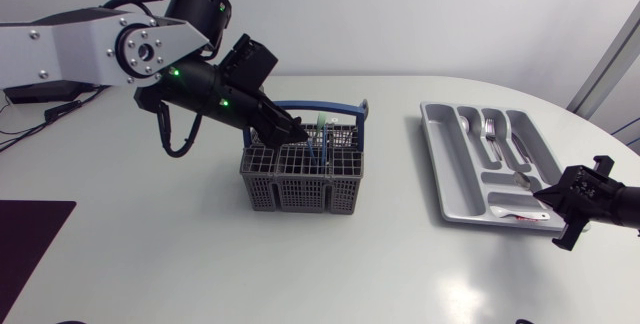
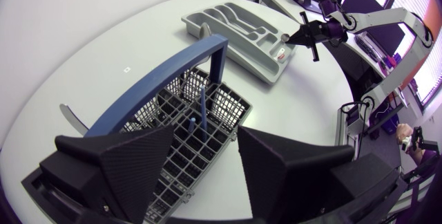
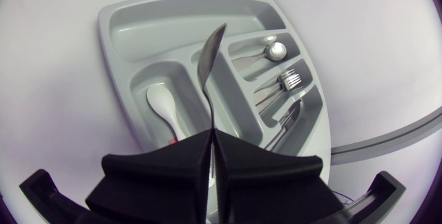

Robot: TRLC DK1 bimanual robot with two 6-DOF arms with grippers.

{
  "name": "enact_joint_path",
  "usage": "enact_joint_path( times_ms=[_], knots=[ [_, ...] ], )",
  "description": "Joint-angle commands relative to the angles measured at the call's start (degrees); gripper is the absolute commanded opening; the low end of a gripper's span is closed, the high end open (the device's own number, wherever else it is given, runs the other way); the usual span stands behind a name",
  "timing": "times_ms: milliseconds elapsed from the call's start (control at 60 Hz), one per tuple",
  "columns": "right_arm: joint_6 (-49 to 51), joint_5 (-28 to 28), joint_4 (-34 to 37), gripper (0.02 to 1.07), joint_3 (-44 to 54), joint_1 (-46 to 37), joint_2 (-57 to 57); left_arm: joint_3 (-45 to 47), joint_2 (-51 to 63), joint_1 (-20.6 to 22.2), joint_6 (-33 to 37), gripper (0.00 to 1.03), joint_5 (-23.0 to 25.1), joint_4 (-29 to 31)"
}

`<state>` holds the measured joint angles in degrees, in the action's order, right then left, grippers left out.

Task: Unload the cutlery basket into the drawer organizer.

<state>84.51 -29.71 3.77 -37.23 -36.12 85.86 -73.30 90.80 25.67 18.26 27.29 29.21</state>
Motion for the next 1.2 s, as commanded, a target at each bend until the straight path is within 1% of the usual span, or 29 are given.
enact_joint_path(
  times_ms=[0, 167, 217, 267, 317, 367, 383, 417, 483, 517, 583, 667, 783, 883, 983, 1117, 1183],
  knots=[
    [2.06, 1.06, -2.8, 0.08, 0.5, -0.27, 1.94, 1.93, 0.51, 0.17, 1.51, 0.83, -0.13, -0.21],
    [3.82, 2.56, -6.85, 0.1, 1.64, -0.53, 4.22, 2.46, 0.34, 0.08, 1.87, 0.83, -0.13, -0.21],
    [4.17, 3.0, -8.43, 0.12, 2.52, -0.53, 4.22, 2.37, 0.25, 0.26, 1.87, 0.83, -0.13, -0.21],
    [4.61, 3.52, -9.83, 0.16, 3.57, -0.36, 4.22, 2.46, 0.25, 0.26, 1.78, 0.83, -0.13, -0.21],
    [4.96, 3.61, -10.8, 0.26, 4.27, -0.36, 4.05, 2.37, 0.16, 0.43, 1.78, 0.83, -0.13, -0.12],
    [4.96, 3.61, -11.07, 0.4, 4.63, -0.36, 3.78, 2.37, 0.07, 0.43, 1.78, 0.83, -0.13, -0.21],
    [4.87, 3.61, -11.07, 0.47, 4.8, -0.36, 3.61, 2.46, 0.07, 0.52, 1.78, 0.83, -0.22, -0.21],
    [4.87, 3.61, -10.98, 0.54, 5.15, -0.36, 3.08, 2.46, -0.01, 0.52, 1.78, 0.83, -0.22, -0.12],
    [4.79, 3.52, -11.07, 0.59, 5.77, -0.36, 2.03, 2.46, -0.01, 0.52, 1.78, 0.83, -0.22, -0.21],
    [4.52, 3.52, -10.89, 0.63, 5.94, -0.36, 1.5, 2.46, -0.01, 0.52, 1.78, 0.83, -0.31, -0.12],
    [3.38, 3.52, -10.89, 0.77, 6.21, -0.27, 0.09, 2.37, -0.01, 0.52, 1.78, 0.83, -0.39, -0.12],
    [0.22, 3.26, -9.48, 0.91, 5.94, 0.08, -2.98, 2.28, -0.19, 0.52, 1.6, 0.83, -0.48, -0.12],
    [-6.02, 1.77, -0.96, 0.92, 2.87, 1.84, -7.29, 2.55, -0.89, 0.78, 1.16, 0.83, -0.57, -0.12],
    [-11.91, 0.8, 5.19, 0.97, 0.41, 4.3, -10.37, 3.34, -1.68, 1.31, 0.2, 0.83, -1.71, -0.3],
    [-16.48, 0.62, 10.82, 0.97, -1.0, 8.08, -13.36, 5.09, -2.74, 1.75, -2.53, 0.83, -2.33, -2.67],
    [-22.55, 0.71, 15.04, 0.97, -1.26, 13.53, -17.84, 6.24, -3.53, 1.05, -6.4, 0.83, -2.77, -4.69],
    [-26.06, 0.89, 17.68, 0.97, -1.97, 16.69, -19.68, 7.47, -4.76, 0.43, -8.24, 0.83, -2.94, -7.24]
  ],
)
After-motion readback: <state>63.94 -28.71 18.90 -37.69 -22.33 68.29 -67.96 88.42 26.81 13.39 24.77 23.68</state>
